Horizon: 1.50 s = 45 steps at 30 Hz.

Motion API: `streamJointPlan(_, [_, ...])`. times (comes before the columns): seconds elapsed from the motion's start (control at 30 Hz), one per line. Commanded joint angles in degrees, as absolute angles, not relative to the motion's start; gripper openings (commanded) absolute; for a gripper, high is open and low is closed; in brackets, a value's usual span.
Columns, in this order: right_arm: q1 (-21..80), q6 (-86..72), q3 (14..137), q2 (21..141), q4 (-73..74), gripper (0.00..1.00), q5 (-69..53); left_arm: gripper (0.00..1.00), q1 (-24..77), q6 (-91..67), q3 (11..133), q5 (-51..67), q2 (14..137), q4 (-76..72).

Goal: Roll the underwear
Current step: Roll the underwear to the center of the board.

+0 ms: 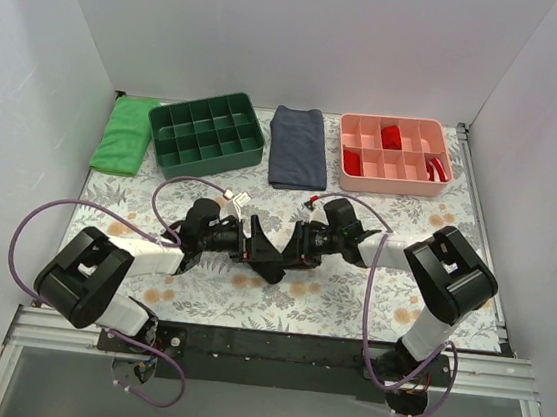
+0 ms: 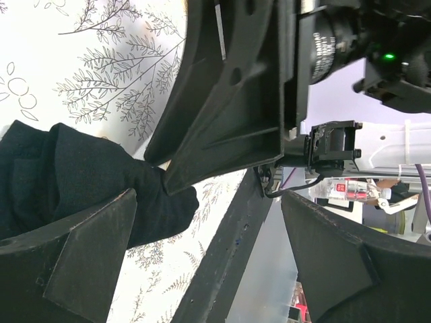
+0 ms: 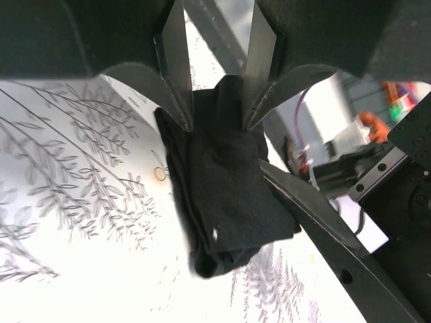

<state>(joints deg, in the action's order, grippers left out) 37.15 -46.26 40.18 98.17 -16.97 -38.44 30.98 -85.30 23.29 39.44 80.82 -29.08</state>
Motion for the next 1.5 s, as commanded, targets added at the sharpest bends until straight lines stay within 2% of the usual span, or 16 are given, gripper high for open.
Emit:
streamJointPlan(0.0, [37.18, -41.93, 39.03, 93.09, -14.5, 0.43, -31.56, 0.91, 31.38, -83.5, 22.67, 35.33, 82.7, -24.52])
streamJointPlan(0.23, [39.02, -36.66, 37.71, 82.72, -7.3, 0.43, -17.95, 0.91, 31.38, -83.32, 23.64, 36.39, 84.64, -24.43])
streamJointPlan(0.37, [42.71, -32.88, 38.14, 73.42, -0.54, 0.43, -3.12, 0.9, 31.38, -83.32, 24.78, 36.91, 85.95, -23.73])
streamJointPlan(0.67, [56.76, -29.8, 37.97, 61.63, 8.61, 0.43, 20.62, 0.9, 31.38, -84.55, 25.58, 37.18, 88.15, -22.24])
streamJointPlan(0.8, [63.61, -24.98, 38.85, 58.98, 9.23, 0.43, 25.13, 0.9, 31.38, -84.46, 25.93, 37.18, 88.77, -20.4])
streamJointPlan(0.93, [68.28, -17.86, 42.18, 58.88, 9.05, 0.43, 24.97, 0.9, 31.46, -84.2, 26.72, 37.7, 90.09, -19.34])
streamJointPlan(1.03, [71.27, -12.32, 49.79, 64.22, 14.31, 0.43, 21.46, 0.9, 31.46, -84.11, 26.63, 37.36, 90.09, -18.28])
streamJointPlan(1.13, [75.14, -9.15, 56.14, 70.46, 21.78, 0.43, 23.8, 0.9, 31.38, -83.85, 26.89, 37.18, 89.65, -17.23])
streamJointPlan(1.37, [79.1, -7.47, 59.59, 78.57, 26.19, 0.45, 25.66, 0.9, 31.38, -83.41, 27.42, 37.18, 89.82, -16.09])
streamJointPlan(1.43, [79.1, -7.12, 58.8, 79.19, 24.97, 0.52, 25.58, 0.9, 31.46, -83.41, 27.68, 37.18, 89.91, -15.65])
streamJointPlan(1.47, [79.19, -7.12, 58.36, 79.62, 24.96, 0.52, 25.92, 0.9, 31.46, -83.23, 27.77, 37.26, 89.91, -15.47])
